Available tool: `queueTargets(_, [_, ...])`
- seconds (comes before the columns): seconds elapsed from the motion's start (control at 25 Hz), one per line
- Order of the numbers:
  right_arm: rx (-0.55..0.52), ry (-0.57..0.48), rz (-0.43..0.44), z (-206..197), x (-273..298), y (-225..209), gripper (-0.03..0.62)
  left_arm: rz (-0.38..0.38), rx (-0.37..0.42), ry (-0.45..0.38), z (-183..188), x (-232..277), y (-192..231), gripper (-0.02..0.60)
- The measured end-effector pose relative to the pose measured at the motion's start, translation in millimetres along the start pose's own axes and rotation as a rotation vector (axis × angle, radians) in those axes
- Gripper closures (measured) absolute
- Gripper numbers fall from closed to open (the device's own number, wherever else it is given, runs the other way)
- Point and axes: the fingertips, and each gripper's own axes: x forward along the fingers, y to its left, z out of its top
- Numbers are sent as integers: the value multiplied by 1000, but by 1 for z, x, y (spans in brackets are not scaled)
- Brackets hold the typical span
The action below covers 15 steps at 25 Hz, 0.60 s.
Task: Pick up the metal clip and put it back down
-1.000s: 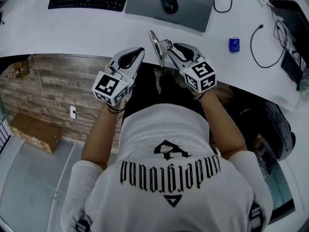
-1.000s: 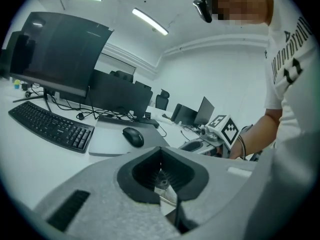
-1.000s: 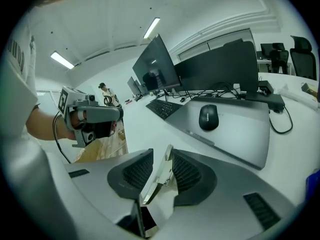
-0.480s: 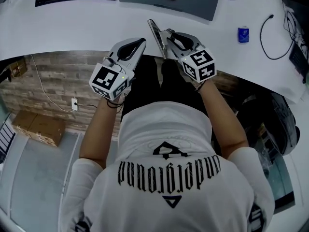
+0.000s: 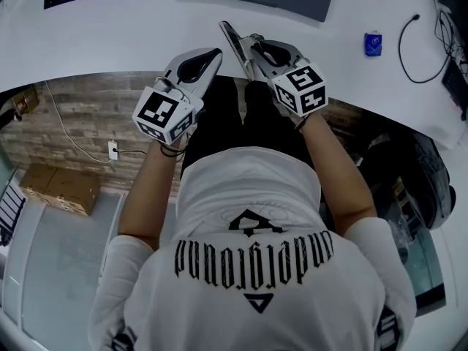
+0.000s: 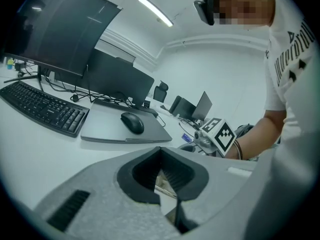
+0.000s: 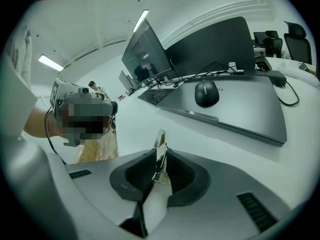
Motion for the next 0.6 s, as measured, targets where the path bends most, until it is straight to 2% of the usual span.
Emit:
queueTargets(0.28, [-17, 0, -8, 4, 2, 2, 537, 14, -32, -14, 3, -3, 2, 569])
queueTargets(0.6, [-76, -3, 20, 15, 2, 23, 568, 43, -41, -27, 4, -10, -1, 569])
